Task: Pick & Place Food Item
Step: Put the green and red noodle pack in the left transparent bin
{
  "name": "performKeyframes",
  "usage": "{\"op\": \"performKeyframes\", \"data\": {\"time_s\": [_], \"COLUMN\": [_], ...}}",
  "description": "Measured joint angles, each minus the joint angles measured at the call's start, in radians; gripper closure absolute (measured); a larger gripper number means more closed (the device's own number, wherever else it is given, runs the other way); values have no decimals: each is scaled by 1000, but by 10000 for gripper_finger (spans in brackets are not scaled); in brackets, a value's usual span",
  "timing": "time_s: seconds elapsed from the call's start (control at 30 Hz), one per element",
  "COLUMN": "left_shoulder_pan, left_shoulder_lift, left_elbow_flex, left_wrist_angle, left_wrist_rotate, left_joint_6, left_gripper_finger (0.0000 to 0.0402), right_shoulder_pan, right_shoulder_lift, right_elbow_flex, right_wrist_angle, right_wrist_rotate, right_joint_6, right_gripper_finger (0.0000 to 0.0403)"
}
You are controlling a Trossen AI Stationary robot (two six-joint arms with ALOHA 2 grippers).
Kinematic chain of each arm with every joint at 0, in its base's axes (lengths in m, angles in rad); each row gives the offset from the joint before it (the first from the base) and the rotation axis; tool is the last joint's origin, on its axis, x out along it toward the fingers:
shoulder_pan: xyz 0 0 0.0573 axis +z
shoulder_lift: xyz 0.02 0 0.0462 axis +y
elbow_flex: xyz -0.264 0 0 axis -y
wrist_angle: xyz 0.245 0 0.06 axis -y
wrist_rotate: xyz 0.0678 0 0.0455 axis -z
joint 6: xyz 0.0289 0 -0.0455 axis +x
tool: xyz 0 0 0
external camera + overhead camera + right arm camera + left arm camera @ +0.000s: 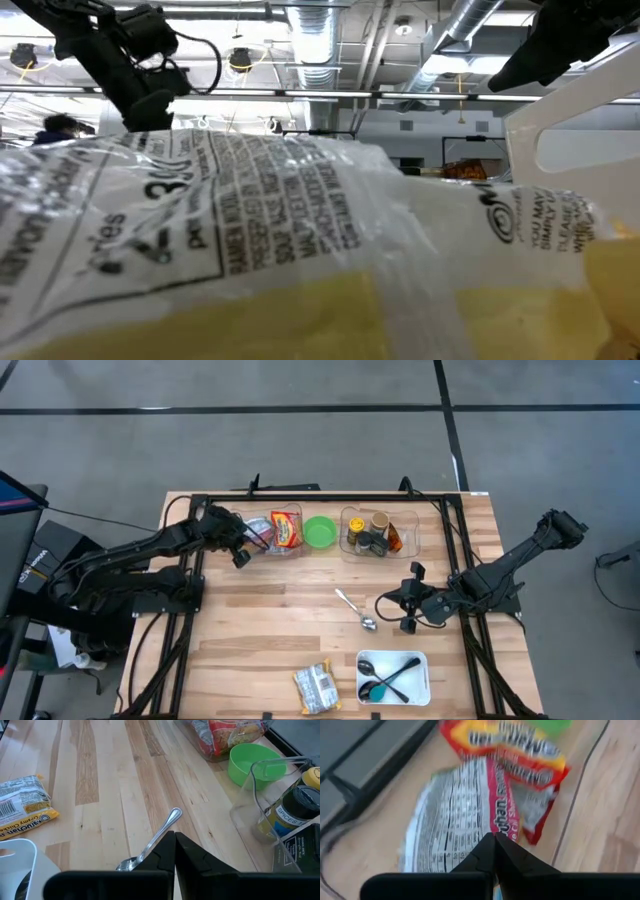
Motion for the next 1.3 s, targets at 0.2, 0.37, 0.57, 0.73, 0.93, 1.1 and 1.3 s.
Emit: {"op": "performKeyframes", "data": {"time_s": [0.2, 0.37, 0.57, 0.73, 0.93, 1.1, 1.3], "left_shoulder_pan": [0, 0, 0, 0, 0, 0, 0], "left_shoulder_lift": [-27, -13, 2, 3, 3, 3, 1], "left_elbow_flex": [0, 0, 1, 1, 1, 1, 1], "left_wrist_angle": [112, 78, -53, -68, -70, -70, -62], "left_wrist_rotate": [-39, -44, -43, -51, -51, -50, -48], "left_joint_6": [-4, -70, -105, -130, -131, -129, -127], "left_gripper_finger": [401, 401, 399, 401, 391, 362, 303], "right_shoulder_pan": [0, 0, 0, 0, 0, 0, 0], "right_shoulder_lift": [0, 0, 0, 0, 0, 0, 0], "right_elbow_flex": [0, 0, 0, 0, 0, 0, 0], "right_wrist_angle": [0, 0, 0, 1, 1, 0, 0], "right_wrist_rotate": [0, 0, 0, 0, 0, 0, 0], "right_joint_6": [0, 0, 0, 0, 1, 1, 0], "right_gripper_finger": [402, 402, 402, 402, 402, 402, 402]}}
